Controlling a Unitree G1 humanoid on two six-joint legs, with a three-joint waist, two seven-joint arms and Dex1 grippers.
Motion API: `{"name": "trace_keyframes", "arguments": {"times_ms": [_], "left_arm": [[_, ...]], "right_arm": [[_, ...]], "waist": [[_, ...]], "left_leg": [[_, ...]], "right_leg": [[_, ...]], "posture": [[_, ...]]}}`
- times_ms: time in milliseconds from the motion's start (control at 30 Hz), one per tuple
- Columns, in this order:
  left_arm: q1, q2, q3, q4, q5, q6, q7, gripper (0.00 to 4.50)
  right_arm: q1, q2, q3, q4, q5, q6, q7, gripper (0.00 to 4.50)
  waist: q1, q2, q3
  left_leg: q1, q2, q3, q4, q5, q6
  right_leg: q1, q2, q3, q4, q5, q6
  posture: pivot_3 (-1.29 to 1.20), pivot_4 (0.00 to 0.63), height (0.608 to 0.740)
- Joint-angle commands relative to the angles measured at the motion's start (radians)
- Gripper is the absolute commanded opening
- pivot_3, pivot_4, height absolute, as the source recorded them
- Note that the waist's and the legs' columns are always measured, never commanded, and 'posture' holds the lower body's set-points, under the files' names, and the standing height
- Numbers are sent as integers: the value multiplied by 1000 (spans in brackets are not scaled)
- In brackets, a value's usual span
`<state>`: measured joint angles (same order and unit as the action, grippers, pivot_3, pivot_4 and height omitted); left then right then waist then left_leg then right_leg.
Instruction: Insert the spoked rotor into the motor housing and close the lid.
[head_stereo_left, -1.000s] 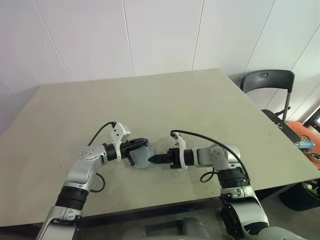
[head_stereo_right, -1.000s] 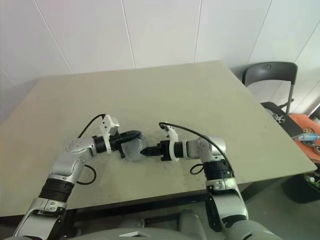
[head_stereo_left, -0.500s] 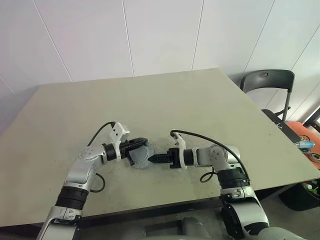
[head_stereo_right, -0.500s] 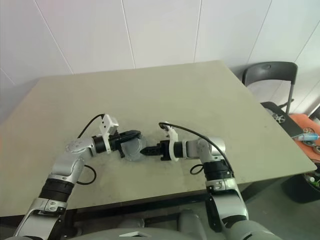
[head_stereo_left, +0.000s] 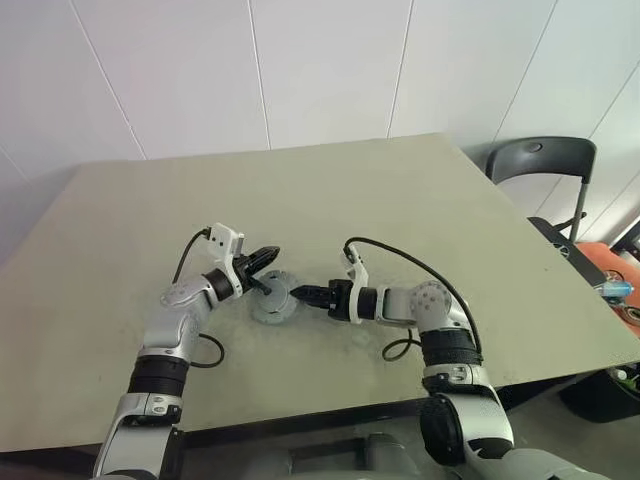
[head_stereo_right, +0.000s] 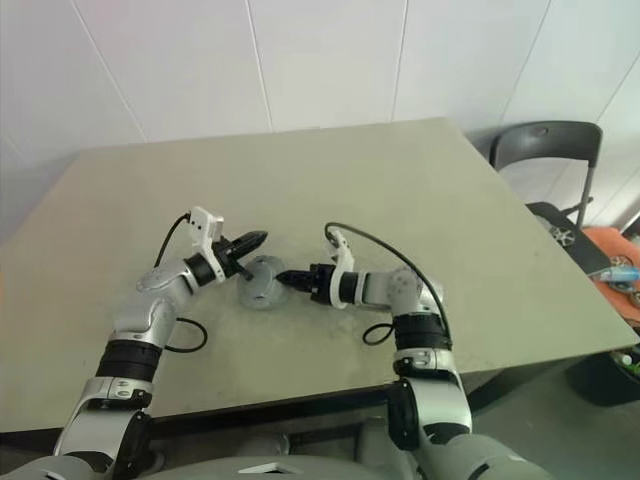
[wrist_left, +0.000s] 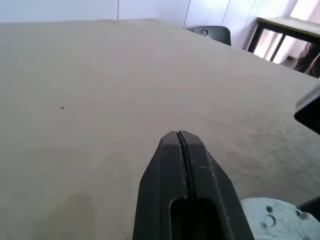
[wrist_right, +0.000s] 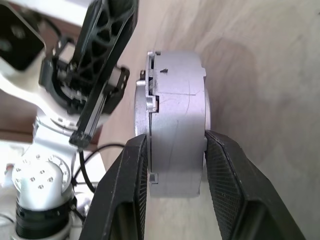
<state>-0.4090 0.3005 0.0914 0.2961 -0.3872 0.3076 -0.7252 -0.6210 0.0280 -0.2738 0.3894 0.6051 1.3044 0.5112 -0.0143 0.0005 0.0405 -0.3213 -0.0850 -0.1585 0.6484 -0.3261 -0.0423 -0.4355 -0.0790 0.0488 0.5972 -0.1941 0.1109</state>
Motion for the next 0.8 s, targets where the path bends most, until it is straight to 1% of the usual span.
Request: {"name": "trace_keyframes", "arguments": {"times_ms": [33, 100, 300, 500, 533, 567, 633, 800], "left_arm": [[-39, 1, 50, -5, -38, 15, 20, 0], [-38, 0, 59, -9, -50, 25, 23, 0], [-70, -22, 145, 8, -117, 58, 85, 0], [-54, -51, 166, -13, -182, 115, 81, 0], [-53, -56, 174, -13, -194, 126, 86, 381], [-52, -61, 180, -13, -207, 135, 86, 596], [-50, -81, 213, -26, -267, 165, 85, 1210], [-58, -117, 282, -32, -375, 231, 122, 2977]], "right_arm": [[-49, 17, -59, -6, 60, -17, -17, 1435], [-54, 28, -86, 4, 75, -15, -33, 1435], [-81, 58, -190, 43, 119, -31, -94, 1435], [-157, 98, -373, 101, 240, -121, -192, 1435], [-165, 102, -389, 103, 260, -130, -202, 1435], [-171, 104, -400, 105, 277, -138, -210, 1435], [-176, 107, -417, 110, 307, -158, -220, 1435], [-169, 117, -410, 101, 362, -170, -227, 1435]], "waist": [[0, 0, 0], [0, 0, 0], [-5, 0, 0], [-4, 0, 0], [-3, 0, 0], [-4, 0, 0], [-6, 0, 0], [-14, 0, 0]], "left_leg": [[0, -1, 0, 0, 0, 0], [-1, -1, 0, 0, 0, 0], [-1, -1, 0, 0, 0, 0], [-1, -2, 0, 0, 0, 0], [-1, -2, 0, 0, 0, 0], [-1, -2, 0, 0, 0, 0], [-1, -2, 0, -1, 0, 0], [-1, -1, 0, -1, 0, 0]], "right_leg": [[0, 0, 0, 0, 0, 0], [-1, -1, 0, 0, 0, 0], [-1, 0, 0, 0, 0, 0], [-1, -1, 0, 0, 0, 0], [-1, -1, 0, 0, 0, 0], [-1, -1, 0, 0, 0, 0], [-1, -1, 0, 0, 0, 0], [-1, -1, 0, 0, 0, 0]], "posture": [[0, 0, 740], [0, 0, 740], [0, 0, 740], [0, 0, 740], [0, 0, 740], [0, 0, 740], [0, 0, 740], [0, 0, 740]]}}
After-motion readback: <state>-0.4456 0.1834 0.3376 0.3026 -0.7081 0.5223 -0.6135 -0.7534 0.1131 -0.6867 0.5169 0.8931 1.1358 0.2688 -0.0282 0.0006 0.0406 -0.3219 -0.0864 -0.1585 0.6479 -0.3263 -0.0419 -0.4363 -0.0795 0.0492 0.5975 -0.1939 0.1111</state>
